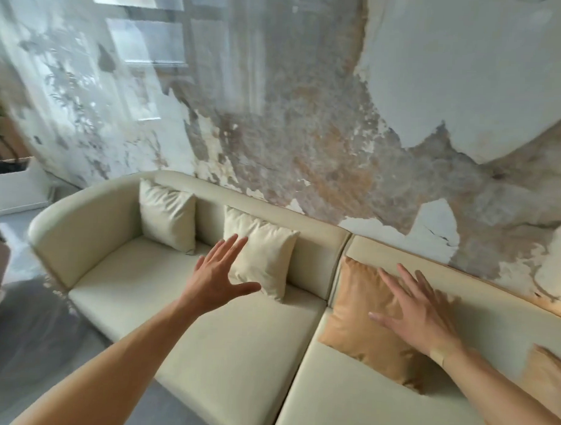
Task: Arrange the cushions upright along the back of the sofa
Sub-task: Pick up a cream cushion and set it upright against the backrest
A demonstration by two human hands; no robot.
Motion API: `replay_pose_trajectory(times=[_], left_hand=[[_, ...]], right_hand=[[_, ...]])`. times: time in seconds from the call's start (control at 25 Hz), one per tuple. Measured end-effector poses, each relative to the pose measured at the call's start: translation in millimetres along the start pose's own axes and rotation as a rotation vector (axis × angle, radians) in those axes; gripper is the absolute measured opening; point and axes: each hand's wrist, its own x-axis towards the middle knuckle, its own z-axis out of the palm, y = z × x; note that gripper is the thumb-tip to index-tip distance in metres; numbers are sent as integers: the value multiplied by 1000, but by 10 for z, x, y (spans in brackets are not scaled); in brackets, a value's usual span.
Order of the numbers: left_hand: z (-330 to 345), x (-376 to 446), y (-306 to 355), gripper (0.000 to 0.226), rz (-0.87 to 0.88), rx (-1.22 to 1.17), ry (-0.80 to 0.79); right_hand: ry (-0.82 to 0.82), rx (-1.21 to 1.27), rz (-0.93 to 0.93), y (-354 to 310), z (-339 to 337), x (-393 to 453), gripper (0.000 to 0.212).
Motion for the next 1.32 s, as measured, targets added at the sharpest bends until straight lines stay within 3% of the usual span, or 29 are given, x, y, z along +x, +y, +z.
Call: replay_pose_trajectory(times=[0.32,0.56,0.92,1.32], left_hand=[[-1324,-700,-1998,110,-284,153,160],[-1997,-980,-3261,109,-400,184,192],[-2440,-849,-4485,109,-510,166,236],[-2859,317,-5719,107,-542,199,182]], right_hand=[[0,74,-312,-2516,165,1078,90],[-22,97,-416,-4139,256,1652,90],[-25,111,-503,-5558,196,2649,90],[-58,177,-466,-6619,554,4200,91]])
